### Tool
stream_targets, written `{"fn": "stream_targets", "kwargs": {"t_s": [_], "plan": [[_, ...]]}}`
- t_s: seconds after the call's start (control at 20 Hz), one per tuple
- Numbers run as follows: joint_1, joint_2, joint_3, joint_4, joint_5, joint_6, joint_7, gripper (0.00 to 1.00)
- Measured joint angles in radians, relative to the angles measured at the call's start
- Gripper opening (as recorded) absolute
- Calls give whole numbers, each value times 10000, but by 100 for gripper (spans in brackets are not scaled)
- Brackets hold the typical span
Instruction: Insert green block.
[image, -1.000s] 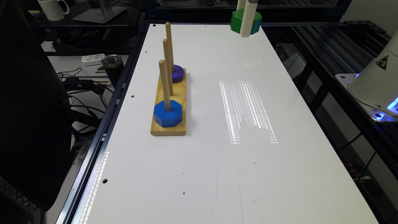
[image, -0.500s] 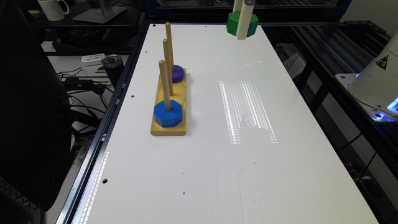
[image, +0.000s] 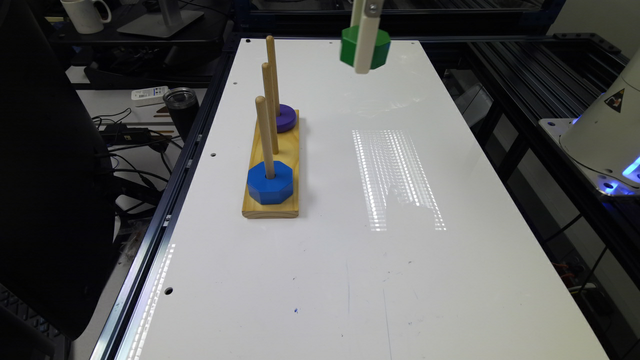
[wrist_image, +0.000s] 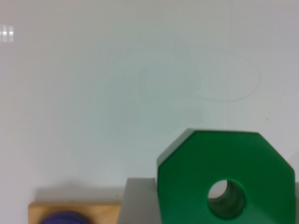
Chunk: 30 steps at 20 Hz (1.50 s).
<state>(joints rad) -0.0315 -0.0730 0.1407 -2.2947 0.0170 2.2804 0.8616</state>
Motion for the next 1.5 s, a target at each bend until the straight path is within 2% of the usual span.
{"fn": "stream_targets", "kwargs": {"t_s": [0.55, 0.8, 0.95, 1.25, 1.5], "plan": [[3, 1205, 339, 1317, -52, -8, 363, 0], [12, 1694, 450, 1871, -84, -21, 481, 0], [20, 1932, 503, 2146, -116, -36, 558, 0], [49, 2348, 611, 2647, -251, -84, 763, 0], [66, 2549, 636, 2884, -269, -94, 803, 0]]}}
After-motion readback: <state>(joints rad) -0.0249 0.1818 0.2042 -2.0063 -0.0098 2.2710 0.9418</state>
